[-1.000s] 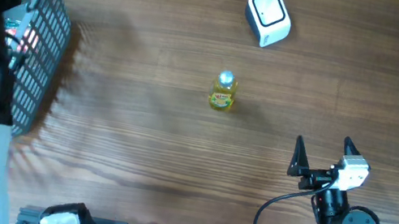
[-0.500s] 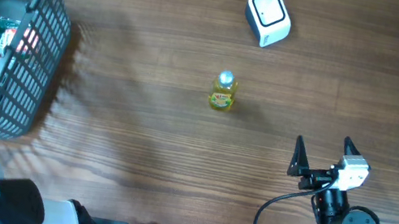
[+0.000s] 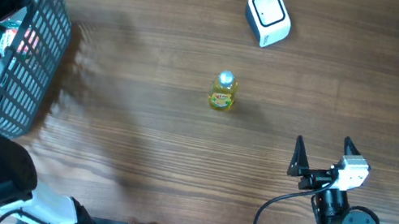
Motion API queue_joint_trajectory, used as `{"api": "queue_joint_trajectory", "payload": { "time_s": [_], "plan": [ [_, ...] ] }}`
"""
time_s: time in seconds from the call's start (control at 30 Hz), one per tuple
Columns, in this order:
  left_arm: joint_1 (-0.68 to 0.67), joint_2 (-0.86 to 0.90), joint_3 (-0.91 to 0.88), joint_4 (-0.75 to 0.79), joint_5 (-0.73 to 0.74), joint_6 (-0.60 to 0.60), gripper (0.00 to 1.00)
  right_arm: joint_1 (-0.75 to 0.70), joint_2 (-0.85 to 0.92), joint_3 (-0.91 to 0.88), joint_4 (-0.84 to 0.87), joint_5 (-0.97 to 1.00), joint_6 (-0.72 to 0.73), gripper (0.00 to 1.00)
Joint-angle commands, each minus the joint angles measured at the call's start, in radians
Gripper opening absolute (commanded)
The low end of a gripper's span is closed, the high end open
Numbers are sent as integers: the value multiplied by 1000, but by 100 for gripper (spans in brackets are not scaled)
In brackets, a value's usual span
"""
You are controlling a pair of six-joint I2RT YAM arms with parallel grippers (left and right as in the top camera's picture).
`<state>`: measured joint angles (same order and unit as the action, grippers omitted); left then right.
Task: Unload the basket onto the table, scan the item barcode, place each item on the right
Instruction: 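Move the left gripper back into the grey basket, then grasp the green-lidded jar in the basket with the left gripper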
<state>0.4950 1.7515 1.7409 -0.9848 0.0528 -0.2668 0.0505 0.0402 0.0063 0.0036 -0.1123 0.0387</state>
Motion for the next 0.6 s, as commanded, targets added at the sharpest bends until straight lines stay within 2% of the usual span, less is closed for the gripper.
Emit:
{"api": "queue_joint_trajectory", "payload": {
  "time_s": [0.0, 0.23, 0.37, 0.5, 0.57],
  "plan": [
    [11, 66, 12, -11, -14, 55, 100, -4, -3, -1, 4, -15, -12, 100],
    [18, 176, 11, -23, -20, 65, 100, -4, -3, -1, 4, -15, -12, 100],
    [18, 196, 11, -26, -9, 137, 100, -4, -3, -1, 4, -15, -11, 100],
    [18, 196, 9, -26, 3, 215, 94, -4, -3, -1, 4, -15, -11, 100],
    [18, 196, 5, -25, 4, 216, 95, -4, -3, -1, 4, -15, -12, 100]
  ]
}}
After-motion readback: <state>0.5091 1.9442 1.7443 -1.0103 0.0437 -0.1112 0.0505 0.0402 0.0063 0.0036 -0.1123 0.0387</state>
